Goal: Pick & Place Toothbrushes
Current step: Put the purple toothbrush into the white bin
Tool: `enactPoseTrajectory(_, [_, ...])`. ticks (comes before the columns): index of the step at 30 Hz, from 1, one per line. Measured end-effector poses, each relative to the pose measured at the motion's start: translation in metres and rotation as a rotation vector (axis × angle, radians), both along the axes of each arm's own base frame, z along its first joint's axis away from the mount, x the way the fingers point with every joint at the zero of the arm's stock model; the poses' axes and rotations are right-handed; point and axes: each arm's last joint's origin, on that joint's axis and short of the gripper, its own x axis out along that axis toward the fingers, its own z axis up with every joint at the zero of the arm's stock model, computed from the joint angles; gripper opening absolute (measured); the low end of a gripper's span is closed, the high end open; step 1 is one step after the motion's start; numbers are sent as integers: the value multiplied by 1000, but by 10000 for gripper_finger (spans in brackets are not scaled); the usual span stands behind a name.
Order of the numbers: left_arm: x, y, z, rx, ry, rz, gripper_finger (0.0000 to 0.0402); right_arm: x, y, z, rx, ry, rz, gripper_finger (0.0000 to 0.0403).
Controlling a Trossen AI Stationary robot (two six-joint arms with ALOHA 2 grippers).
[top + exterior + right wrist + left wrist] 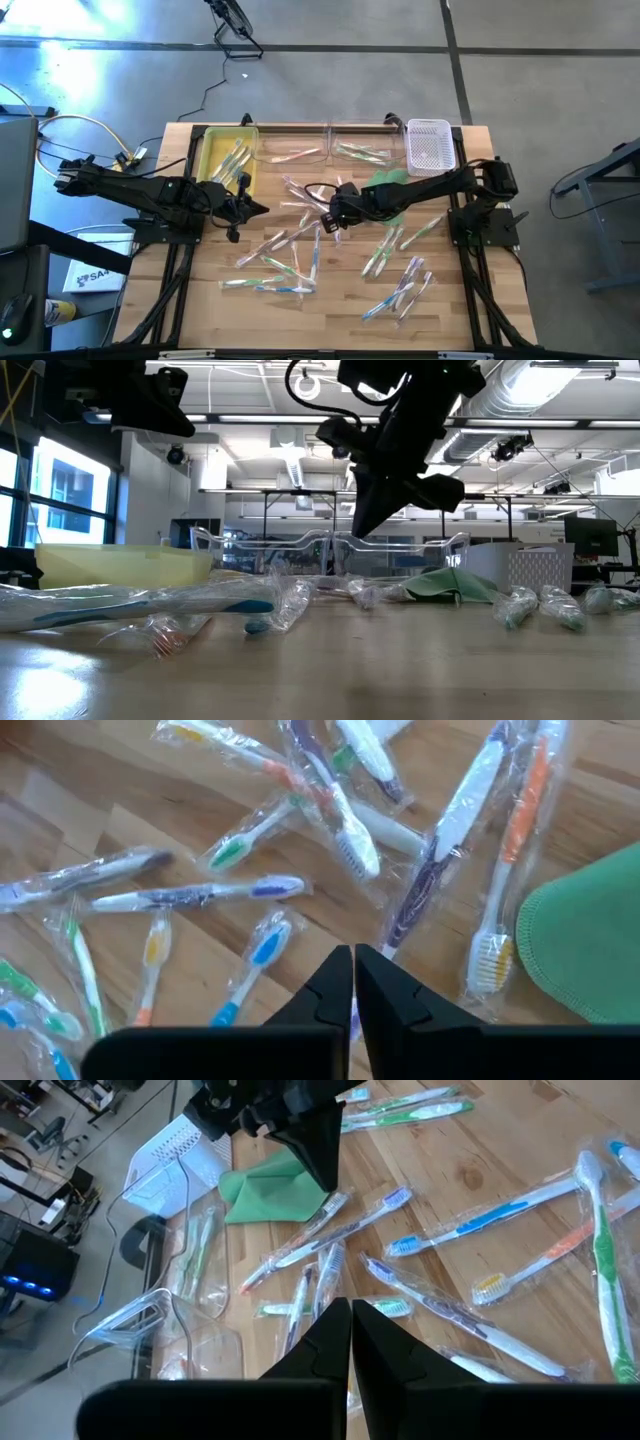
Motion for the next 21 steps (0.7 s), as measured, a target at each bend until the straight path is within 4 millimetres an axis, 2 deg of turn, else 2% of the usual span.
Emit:
enactPoseTrajectory(10, [0,0,0,0,0,0,10,9,14,27,-82,-38,34,3])
enactPoseTrajectory(15, [0,0,0,0,0,0,10,2,14,22,-72,39,-16,2])
enactPoseTrajectory(21, [0,0,0,0,0,0,10,9,14,13,-89,43,40,2])
